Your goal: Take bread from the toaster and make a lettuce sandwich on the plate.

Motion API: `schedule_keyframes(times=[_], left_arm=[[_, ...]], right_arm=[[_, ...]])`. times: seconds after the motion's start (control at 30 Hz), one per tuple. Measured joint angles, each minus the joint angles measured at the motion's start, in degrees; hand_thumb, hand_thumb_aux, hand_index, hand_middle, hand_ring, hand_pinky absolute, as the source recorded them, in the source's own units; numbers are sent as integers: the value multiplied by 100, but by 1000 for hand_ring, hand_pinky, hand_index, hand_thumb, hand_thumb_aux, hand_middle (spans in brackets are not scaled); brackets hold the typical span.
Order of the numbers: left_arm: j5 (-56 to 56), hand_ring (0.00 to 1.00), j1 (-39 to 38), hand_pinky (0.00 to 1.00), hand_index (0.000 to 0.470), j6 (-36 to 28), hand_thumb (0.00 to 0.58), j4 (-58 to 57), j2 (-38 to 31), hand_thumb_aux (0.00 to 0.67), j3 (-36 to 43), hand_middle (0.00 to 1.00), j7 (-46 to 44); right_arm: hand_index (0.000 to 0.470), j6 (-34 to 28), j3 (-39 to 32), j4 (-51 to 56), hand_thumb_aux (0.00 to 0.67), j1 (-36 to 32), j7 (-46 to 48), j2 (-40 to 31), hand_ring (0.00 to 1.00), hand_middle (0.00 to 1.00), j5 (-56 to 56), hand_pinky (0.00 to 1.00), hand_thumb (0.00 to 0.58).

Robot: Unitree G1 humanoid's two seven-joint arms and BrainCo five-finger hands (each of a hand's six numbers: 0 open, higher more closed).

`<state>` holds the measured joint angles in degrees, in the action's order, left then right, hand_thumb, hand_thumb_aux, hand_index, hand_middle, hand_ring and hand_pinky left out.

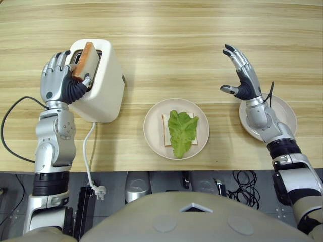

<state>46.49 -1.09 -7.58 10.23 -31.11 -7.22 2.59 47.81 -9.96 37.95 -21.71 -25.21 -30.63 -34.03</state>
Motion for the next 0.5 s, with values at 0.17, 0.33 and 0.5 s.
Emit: schedule_keyframes(times=[0.17, 0.33, 0.5], left_arm=[[-65, 1000, 75, 1000, 460, 101, 580, 217, 50, 670, -37, 1000, 248], [-218, 1000, 281, 1000, 460, 243, 580, 578, 2, 670, -433, 1000, 566], [-356, 1000, 563, 1000, 460, 442, 580, 943, -131, 670, -709, 1000, 694]], right_arm=[[0, -17, -37, 112, 0, -1, -1, 19, 0, 0, -98, 0, 0], [0, -16, -37, 185, 0, -20, -4, 53, 0, 0, -105, 0, 0], [0, -15, -37, 188, 0, -51, -8, 63, 0, 0, -107, 0, 0]])
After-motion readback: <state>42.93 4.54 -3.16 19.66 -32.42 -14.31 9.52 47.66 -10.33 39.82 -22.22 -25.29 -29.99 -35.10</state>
